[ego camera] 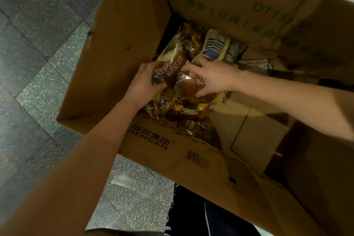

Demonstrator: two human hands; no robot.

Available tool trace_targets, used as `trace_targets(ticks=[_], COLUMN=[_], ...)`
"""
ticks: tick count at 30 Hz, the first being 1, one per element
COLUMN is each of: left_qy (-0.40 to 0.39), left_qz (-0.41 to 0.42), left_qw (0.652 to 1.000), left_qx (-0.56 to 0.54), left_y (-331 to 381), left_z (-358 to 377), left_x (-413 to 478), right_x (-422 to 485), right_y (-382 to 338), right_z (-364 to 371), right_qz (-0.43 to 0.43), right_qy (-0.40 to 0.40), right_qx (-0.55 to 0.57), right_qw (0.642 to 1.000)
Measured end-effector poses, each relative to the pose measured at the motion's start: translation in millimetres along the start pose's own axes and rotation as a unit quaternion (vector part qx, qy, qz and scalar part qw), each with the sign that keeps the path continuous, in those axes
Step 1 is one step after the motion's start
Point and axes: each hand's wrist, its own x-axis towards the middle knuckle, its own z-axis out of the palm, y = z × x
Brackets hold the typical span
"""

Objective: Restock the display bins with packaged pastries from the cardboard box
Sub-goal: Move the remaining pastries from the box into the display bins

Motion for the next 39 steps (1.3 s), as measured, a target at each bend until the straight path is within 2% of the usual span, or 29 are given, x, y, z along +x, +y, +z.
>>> trace_targets(ticks=[4,9,15,22,29,39], left_qy=[0.047,0.122,0.121,0.130,0.171,0.254], left_qz=[0.009,0.020,0.008,0.075,0.096,0.101], left_qw=[0.998,0.992,0.983,0.985,0.968,0.957], left_qx=[0.043,-0.011,-0.135,-0.082,-0.155,-0.097], left_y=[3.6,7.1,21.8,47.2,90.4,116.1], left_z=[6.0,5.6,-1.5,-37.1,-105.5,-212.4], left_x=[2.5,2.5,-3.7,-40.4,-107.8,-220.1], right_x=[-12.2,-29.2,-58.2,-94.6,-137.7,-173.1], right_y=[7.7,14.0,15.4,-2.8,-44.9,-141.9], right_z=[10.9,13.6,0.7,-44.8,-114.9,-219.2], right_qz=[0.031,0.067,0.092,0.104,0.091,0.016], right_qy=[-0.014,0.017,0.082,0.118,0.163,0.218], right_qx=[0.074,0.125,0.183,0.224,0.205,0.161], right_qw=[0.997,0.990,0.975,0.962,0.961,0.963])
